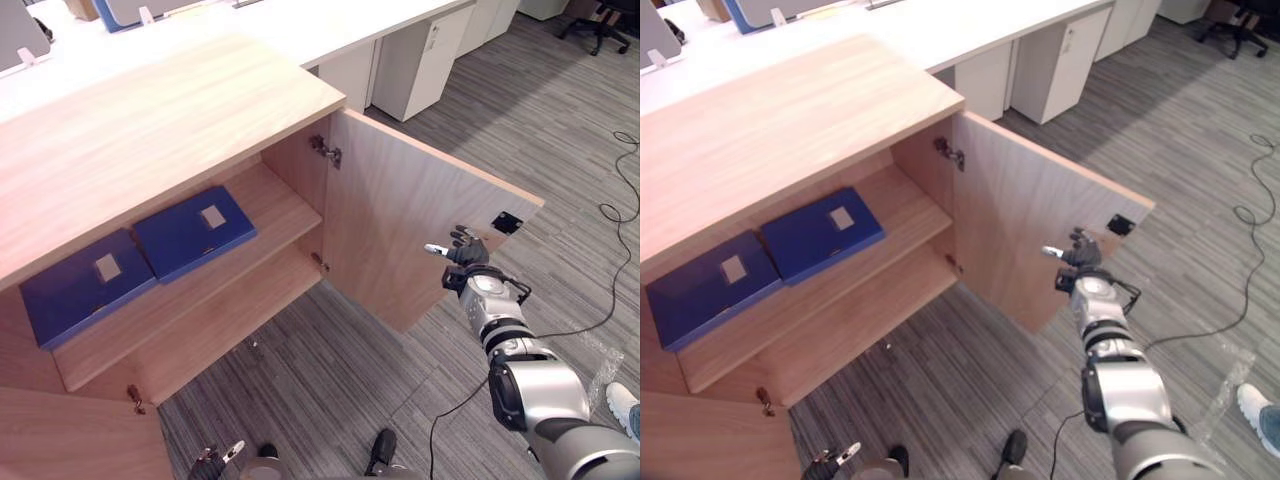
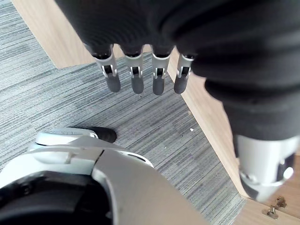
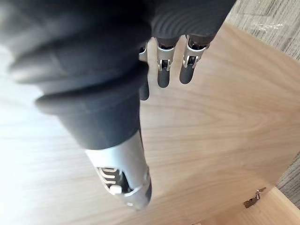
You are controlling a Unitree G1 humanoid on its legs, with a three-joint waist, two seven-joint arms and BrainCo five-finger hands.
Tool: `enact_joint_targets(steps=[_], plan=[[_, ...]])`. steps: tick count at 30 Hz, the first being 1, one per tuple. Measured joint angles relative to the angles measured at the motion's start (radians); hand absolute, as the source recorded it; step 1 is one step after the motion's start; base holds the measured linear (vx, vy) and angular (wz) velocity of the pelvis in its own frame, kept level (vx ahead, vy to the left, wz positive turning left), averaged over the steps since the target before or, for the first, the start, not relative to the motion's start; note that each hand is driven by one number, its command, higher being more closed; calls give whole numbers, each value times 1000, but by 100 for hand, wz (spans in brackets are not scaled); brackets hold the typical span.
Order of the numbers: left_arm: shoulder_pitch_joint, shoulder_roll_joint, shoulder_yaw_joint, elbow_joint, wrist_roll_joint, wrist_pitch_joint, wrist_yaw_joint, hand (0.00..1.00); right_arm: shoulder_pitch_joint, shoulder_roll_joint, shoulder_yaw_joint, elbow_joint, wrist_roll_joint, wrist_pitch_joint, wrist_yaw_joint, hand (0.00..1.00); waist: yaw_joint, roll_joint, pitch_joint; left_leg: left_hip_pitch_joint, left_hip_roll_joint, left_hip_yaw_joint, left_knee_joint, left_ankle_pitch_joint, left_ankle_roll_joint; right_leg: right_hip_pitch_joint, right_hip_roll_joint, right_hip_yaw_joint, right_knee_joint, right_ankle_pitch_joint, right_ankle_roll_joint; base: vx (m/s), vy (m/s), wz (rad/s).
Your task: Walk over to the cabinet, pick up the folder, carry it to the office cabinet, place the folder inside the office cabinet, then close the office cabinet door
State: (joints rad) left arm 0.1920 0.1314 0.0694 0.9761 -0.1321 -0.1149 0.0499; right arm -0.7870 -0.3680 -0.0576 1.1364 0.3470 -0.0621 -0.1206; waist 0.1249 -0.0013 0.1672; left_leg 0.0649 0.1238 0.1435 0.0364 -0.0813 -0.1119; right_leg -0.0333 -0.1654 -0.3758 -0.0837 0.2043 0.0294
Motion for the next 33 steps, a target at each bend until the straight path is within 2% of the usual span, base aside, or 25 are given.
enact_joint_targets(steps=[5, 7, 9, 12, 16, 23, 28, 29, 33], plan=[[0, 9, -12, -15, -1, 0, 1, 0, -35, 6, 19, 0, 25, 0, 2, 0, 3, -14, 25, -13, -11, -18, 1, 3, 4, -1, -11, -9, 0, 2, -3, 27, 60, 12], [1, 12, -12, -17, -1, -1, 1, 0, -66, 27, 87, -9, 25, 0, 19, 0, 3, -19, 32, -13, -11, -18, 1, 3, 5, -1, -11, -8, 0, 3, -3, 36, 51, 0], [3, 13, -12, -26, -2, -1, 1, 0, -72, 42, 222, -105, 20, 0, 53, 0, 5, -23, 41, -14, -11, -18, 1, 2, 5, -2, -11, -8, 0, 3, -3, 30, 39, 0], [6, 12, -8, -37, -4, -1, 0, 0, -72, 74, 333, -212, 21, -4, 111, 0, 4, -25, 46, -12, -11, -17, 1, 2, 6, -6, -11, -7, 0, 4, -3, 39, 41, 0], [9, 12, 3, -45, -4, -1, -2, 0, -52, 87, 414, -241, 23, -10, 164, 0, 8, -33, 54, -12, -11, -16, 1, 2, 7, -7, -12, -6, 0, 4, -3, 43, 38, 0], [12, 13, 6, -41, 2, -1, -3, 0, 122, 55, 392, -214, 16, -10, 185, 0, -6, -35, 55, -6, -13, -4, 1, -2, 12, -7, -13, 2, 0, 6, -3, 42, 35, -4], [19, 14, 6, -33, 5, -1, -3, 0, 168, -13, 259, -136, -39, 0, 180, 0, -24, -32, 57, 8, -25, 20, 5, -8, 22, -7, -22, 30, 0, 18, -1, 7, 54, -16], [20, 14, 6, -32, 5, -1, -3, 0, 171, -55, 198, -103, -57, 1, 174, 0, -28, -32, 57, 7, -32, 29, 10, -10, 25, -16, -29, 44, 0, 23, 2, -14, 57, -14], [26, 13, 6, -29, 5, -2, -4, 0, 171, -122, 123, -69, -58, 4, 153, 0, -33, -30, 59, 4, -38, 42, 22, -15, 29, -20, -33, 63, 0, 30, 4, -26, 43, -13]])
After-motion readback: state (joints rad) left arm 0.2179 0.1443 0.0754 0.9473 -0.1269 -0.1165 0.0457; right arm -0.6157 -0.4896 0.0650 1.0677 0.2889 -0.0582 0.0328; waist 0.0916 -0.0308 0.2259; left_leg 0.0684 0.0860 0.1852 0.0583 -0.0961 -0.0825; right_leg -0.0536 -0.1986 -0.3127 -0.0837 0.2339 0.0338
